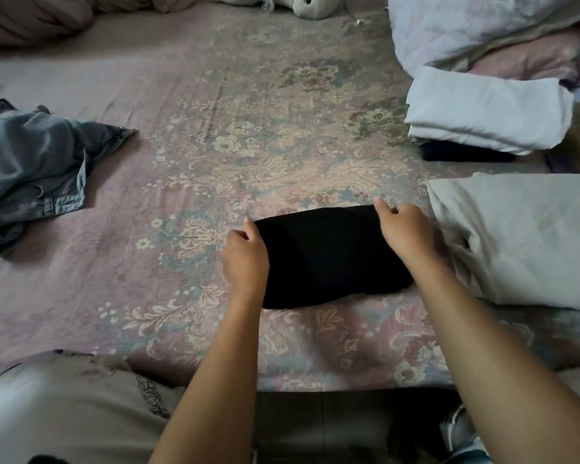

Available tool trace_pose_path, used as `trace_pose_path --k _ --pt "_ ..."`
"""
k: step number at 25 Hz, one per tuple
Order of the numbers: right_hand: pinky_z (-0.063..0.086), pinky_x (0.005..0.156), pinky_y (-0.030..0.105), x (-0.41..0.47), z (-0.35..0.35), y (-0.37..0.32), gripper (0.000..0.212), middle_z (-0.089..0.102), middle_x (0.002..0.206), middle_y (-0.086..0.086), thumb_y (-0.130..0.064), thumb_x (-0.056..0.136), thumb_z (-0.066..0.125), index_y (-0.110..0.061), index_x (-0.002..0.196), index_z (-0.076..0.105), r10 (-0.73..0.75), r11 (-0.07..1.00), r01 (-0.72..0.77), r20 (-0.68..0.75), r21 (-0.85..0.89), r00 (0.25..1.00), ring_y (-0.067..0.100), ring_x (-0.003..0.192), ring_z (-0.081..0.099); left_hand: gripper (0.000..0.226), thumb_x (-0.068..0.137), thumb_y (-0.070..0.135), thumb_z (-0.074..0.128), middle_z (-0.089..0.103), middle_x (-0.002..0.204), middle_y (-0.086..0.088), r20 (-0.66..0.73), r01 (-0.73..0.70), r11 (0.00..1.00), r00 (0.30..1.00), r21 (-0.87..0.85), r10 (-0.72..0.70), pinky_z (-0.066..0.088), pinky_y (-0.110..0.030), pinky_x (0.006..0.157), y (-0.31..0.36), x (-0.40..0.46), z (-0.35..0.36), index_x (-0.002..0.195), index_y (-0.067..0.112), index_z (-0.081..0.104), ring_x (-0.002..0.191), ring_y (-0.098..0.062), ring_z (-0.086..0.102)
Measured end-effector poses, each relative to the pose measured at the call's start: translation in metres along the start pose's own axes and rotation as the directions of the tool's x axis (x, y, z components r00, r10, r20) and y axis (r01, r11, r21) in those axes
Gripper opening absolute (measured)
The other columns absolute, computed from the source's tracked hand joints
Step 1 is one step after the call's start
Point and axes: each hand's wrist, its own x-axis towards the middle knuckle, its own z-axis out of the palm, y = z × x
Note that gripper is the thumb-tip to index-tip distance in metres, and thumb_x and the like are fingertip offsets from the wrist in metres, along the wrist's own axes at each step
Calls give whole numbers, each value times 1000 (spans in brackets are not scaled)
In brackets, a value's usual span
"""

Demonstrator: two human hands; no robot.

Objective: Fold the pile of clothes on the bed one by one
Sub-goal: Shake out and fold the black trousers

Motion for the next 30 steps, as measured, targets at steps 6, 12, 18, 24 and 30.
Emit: trace_pose_path --k 6,12,18,24,30 --pt "31 59 33 8 23 5 30 59 82 11 -29 100 41 -6 89 57 -286 954 265 -160 -138 945 33 74 55 33 103 31 31 57 81 -12 8 -135 981 991 135 136 40 -37 65 0 5 18 92 6 48 80 -36 59" --pt "43 62 39 13 36 8 25 62 98 21 -21 101 41 0 110 53 -331 869 274 -72 -412 941 39 83 61 22 100 14 42 59 112 -15 113 -236 814 971 530 209 41 -36 62 3 1 21 119 2 42 89 -33 63" --pt "30 105 44 -24 41 29 49 49 135 22 -25 92 42 2 133 47 -833 479 699 -24 -531 552 37 126 45 51 93 26 40 43 144 -18 241 -864 246 378 439 894 25 -49 112 5 -21 36 139 4 44 135 -34 37" --pt "-1 115 46 -19 55 54 72 -8 159 1 -59 88 7 -22 149 -6 -565 559 652 341 -512 752 19 144 -15 58 94 52 24 32 153 -4 575 -816 242 549 525 607 13 -71 104 -32 -20 62 146 28 34 141 -32 28" --pt "-10 114 47 -20 41 53 80 -4 158 14 -68 88 -4 -17 150 -4 -609 500 700 368 -510 703 24 144 -14 68 94 63 13 28 154 -8 616 -841 292 534 455 578 23 -71 102 -29 -22 45 148 24 27 141 -33 25"
